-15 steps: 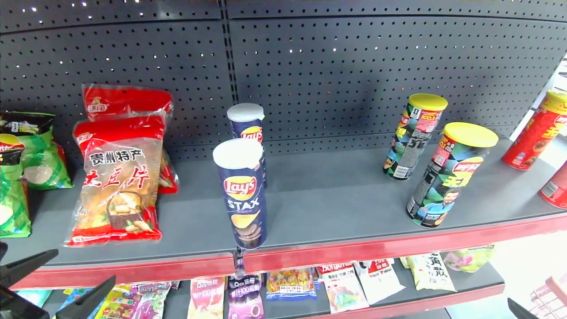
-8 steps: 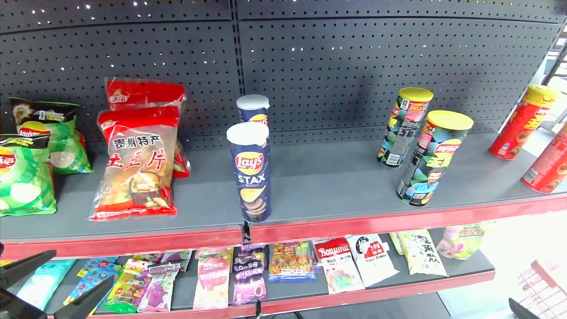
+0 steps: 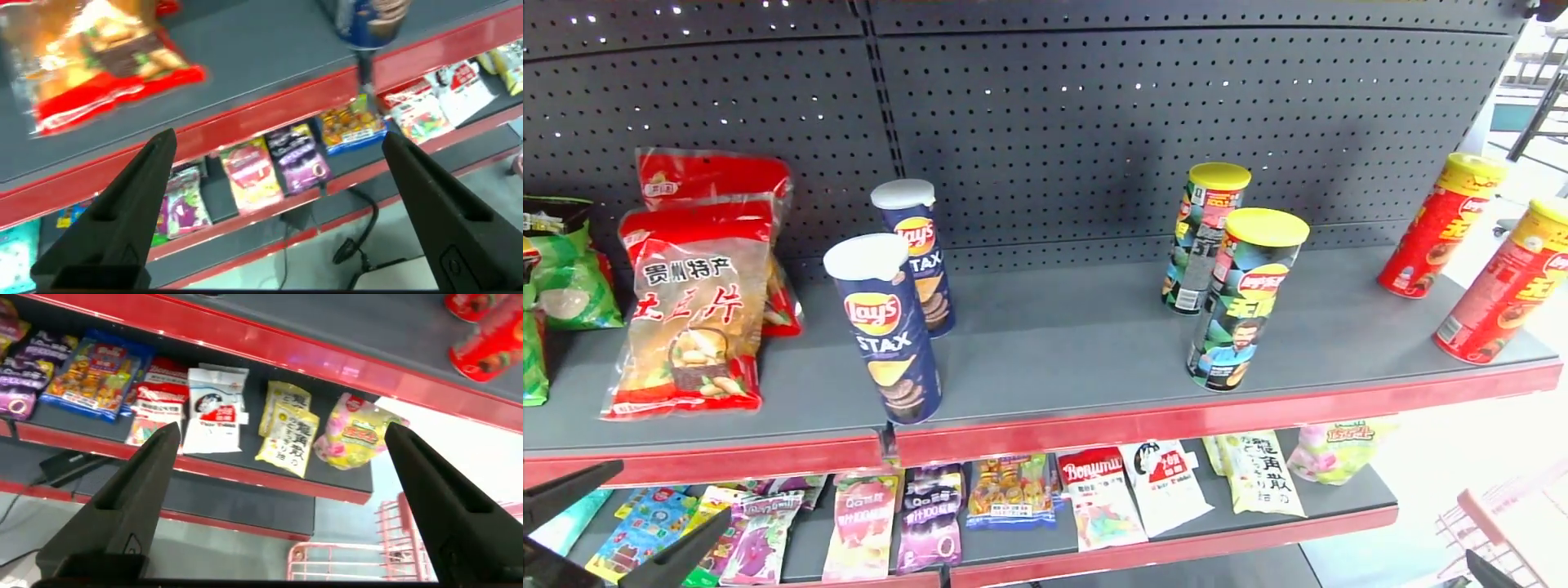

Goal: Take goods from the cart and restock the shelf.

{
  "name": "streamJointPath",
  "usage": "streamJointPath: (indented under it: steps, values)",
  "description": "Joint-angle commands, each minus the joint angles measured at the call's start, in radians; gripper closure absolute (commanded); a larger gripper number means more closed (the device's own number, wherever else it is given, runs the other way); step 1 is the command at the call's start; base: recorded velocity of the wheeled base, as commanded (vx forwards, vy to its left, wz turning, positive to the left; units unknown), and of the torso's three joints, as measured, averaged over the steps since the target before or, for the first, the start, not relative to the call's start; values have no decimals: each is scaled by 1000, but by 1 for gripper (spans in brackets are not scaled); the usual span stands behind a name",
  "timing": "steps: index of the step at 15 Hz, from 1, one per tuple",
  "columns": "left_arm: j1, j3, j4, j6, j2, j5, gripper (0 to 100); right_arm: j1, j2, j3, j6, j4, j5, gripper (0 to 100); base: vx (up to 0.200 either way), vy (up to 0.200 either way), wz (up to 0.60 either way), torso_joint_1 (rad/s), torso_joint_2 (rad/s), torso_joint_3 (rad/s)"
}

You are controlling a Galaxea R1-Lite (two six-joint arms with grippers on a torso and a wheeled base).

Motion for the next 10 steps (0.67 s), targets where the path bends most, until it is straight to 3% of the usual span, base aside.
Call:
streamJointPath:
  steps: [1, 10]
  values:
    - [-1, 1, 0, 0, -5, 0, 0, -1, -7, 1, 0, 0, 0, 0, 0, -200, 0, -2, 2, 2]
    - [1, -1, 0, 0, 0, 2, 0, -1, -18, 6, 4, -2, 0, 0, 0, -200, 0, 2, 2, 2]
